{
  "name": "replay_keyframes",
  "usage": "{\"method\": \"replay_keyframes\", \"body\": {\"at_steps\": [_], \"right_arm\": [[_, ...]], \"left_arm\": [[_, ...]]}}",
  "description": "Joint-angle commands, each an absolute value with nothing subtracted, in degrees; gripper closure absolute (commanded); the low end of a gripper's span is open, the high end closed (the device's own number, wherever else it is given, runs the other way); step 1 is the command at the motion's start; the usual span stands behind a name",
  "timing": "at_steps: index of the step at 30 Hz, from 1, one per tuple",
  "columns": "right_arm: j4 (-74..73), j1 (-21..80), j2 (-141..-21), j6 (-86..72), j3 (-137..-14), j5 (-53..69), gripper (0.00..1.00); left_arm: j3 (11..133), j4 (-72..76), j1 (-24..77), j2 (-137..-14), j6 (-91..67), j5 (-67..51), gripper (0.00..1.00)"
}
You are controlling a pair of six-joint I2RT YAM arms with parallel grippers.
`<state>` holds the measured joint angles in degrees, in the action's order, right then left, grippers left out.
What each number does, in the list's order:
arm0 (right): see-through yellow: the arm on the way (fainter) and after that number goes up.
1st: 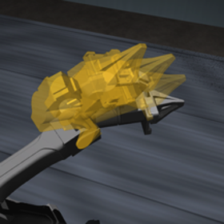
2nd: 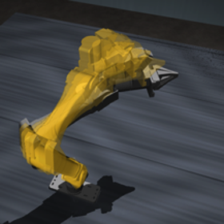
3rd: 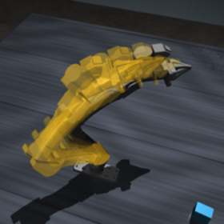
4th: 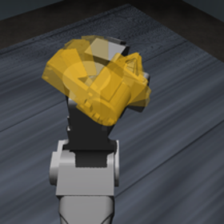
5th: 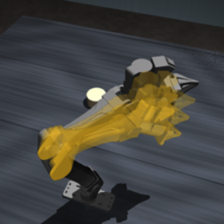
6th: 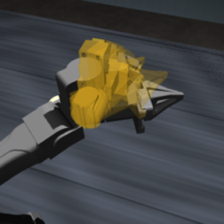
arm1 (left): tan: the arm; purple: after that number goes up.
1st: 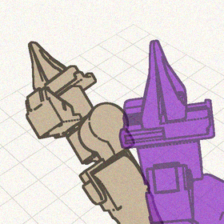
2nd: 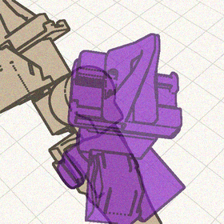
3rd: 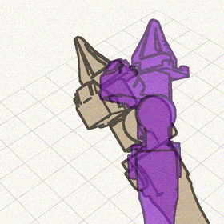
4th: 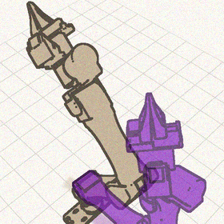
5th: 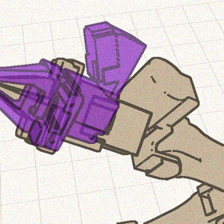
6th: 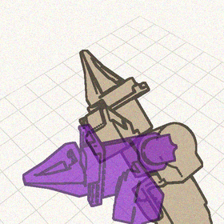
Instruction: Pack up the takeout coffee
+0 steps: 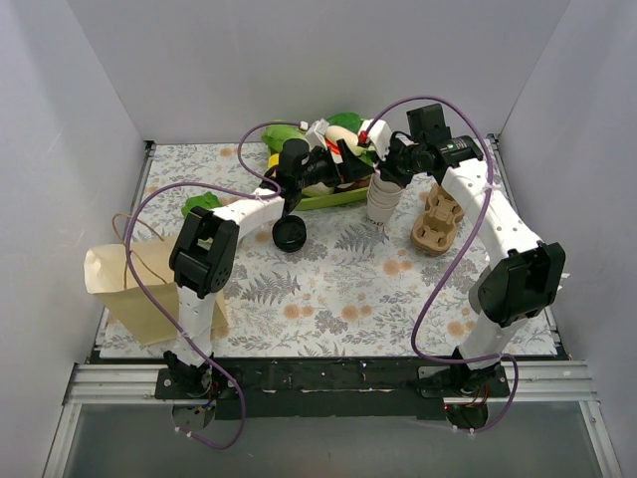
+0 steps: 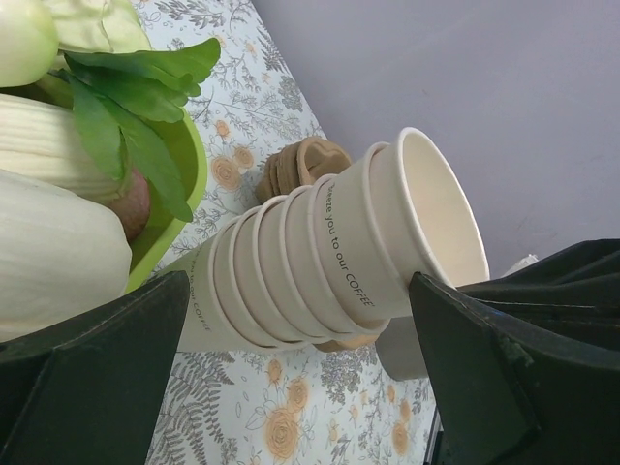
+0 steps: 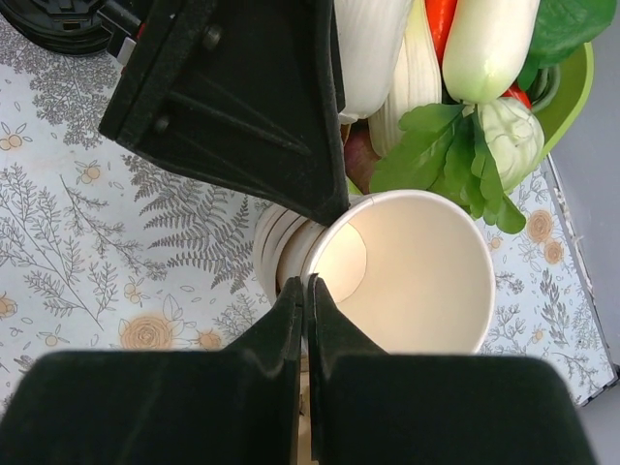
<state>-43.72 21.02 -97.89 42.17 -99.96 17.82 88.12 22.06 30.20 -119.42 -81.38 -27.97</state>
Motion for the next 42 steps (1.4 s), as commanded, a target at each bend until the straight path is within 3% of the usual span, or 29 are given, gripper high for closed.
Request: {"method": "replay_keyframes", "body": {"at_steps": [1,14,42], "right_arm": [[-43.68,21.8,-97.73,41.48,-103.8,20.13,0.99],[-38.59,21.88,-95.36,39.81,-103.27,18.64,0.99],[-24.96,21.88,-86.13,36.04,-89.92,13.45,0.99]], "left_arm": [[89.47,20.3,30.76,-119.09,-79.63,-25.22,0.02],[89.3,17.75,30.76,-118.83,-77.78,-23.82,0.02],[86.04,15.29,31.82,-114.7,-71.98,-24.96,0.02]]}}
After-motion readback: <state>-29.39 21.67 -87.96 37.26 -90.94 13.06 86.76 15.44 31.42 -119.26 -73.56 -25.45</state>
